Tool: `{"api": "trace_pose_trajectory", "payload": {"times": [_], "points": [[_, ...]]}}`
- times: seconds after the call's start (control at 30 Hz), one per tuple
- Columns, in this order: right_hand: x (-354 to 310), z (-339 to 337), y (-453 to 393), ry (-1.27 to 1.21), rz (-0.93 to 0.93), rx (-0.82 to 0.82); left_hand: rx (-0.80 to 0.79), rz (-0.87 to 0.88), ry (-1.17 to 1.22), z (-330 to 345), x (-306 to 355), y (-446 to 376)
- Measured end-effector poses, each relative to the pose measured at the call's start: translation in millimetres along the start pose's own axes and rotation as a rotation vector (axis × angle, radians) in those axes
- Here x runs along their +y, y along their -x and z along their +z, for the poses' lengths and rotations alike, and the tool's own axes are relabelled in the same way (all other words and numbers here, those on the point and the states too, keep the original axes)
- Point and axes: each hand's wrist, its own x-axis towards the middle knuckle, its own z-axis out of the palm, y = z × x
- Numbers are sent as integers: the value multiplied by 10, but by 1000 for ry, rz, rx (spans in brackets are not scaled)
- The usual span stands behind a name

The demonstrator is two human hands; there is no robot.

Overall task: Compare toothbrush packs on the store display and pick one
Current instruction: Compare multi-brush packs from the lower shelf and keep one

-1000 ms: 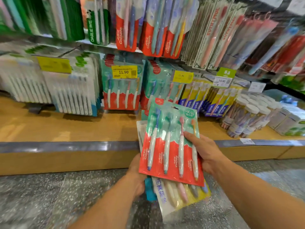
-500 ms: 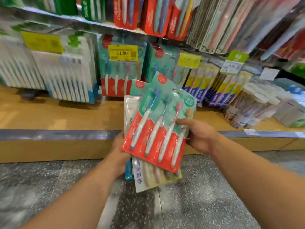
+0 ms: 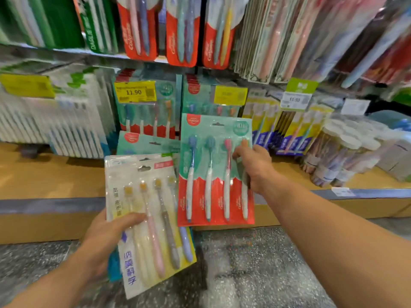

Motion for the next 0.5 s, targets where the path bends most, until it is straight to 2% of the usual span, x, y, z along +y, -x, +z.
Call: {"api": "trace_pose_trajectory", "payload": {"times": [0.13,0.3,0.5], "points": [[-50,67,-133,49,-127,20,57,-19,-6,-194,10,-18],[-94,59,-239,-55,-192,-97,102,4,-6,-317,41,-12],[-92,-15,-314,-78,-255,-167,43,11,-24,-303,59,-11]]}}
